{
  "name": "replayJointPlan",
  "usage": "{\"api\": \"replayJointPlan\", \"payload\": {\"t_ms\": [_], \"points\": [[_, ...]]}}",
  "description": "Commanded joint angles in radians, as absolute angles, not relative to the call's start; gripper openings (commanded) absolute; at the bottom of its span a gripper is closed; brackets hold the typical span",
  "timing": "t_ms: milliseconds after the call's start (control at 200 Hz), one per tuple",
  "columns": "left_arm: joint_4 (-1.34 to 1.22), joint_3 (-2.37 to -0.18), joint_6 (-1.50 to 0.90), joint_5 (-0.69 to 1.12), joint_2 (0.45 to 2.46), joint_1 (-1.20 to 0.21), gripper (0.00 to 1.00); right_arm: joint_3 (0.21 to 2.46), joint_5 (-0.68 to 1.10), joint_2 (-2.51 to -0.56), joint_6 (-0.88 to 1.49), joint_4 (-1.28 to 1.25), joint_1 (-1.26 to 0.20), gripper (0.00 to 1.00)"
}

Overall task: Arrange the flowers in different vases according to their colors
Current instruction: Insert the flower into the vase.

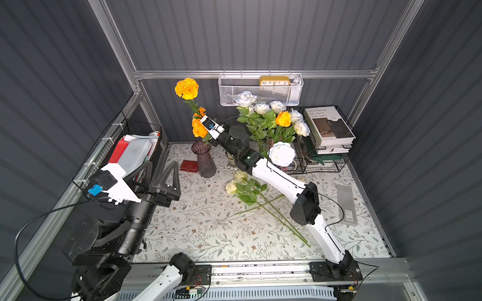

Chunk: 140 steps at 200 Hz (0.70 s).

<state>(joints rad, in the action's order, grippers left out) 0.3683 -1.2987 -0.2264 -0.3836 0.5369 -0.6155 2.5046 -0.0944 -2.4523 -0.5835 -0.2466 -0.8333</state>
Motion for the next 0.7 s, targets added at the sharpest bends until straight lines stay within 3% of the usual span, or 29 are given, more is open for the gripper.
{"api": "replayJointPlan", "payload": {"t_ms": [0,140,175,260,300,545,695], "points": [[0.364,-1.288,-0.194,-0.402,0.532,-0.615,0.99,2.567,-0.12,-2.478,-0.564,-0.245,-0.807,0.0],[0.364,-1.277,-0.19,-0.403,0.531,-0.615,0.99,2.478,-0.132,-2.443,-0.566,-0.285,-0.803,0.0],[0.363,-1.275,-0.19,-0.404,0.534,-0.615,0.99,2.473,-0.145,-2.439,-0.556,-0.275,-0.802,0.12],[0.362,-1.273,-0.196,-0.396,0.541,-0.615,0.99,2.388,-0.167,-2.389,-0.558,-0.319,-0.808,0.55],[0.364,-1.273,-0.201,-0.389,0.544,-0.614,0.99,2.321,-0.173,-2.351,-0.558,-0.366,-0.813,0.65],[0.367,-1.278,-0.231,-0.371,0.549,-0.615,0.99,2.035,-0.219,-2.152,-0.55,-0.401,-0.852,0.83],[0.377,-1.284,-0.251,-0.363,0.551,-0.615,0.99,1.845,-0.247,-2.023,-0.537,-0.448,-0.869,0.87]]}}
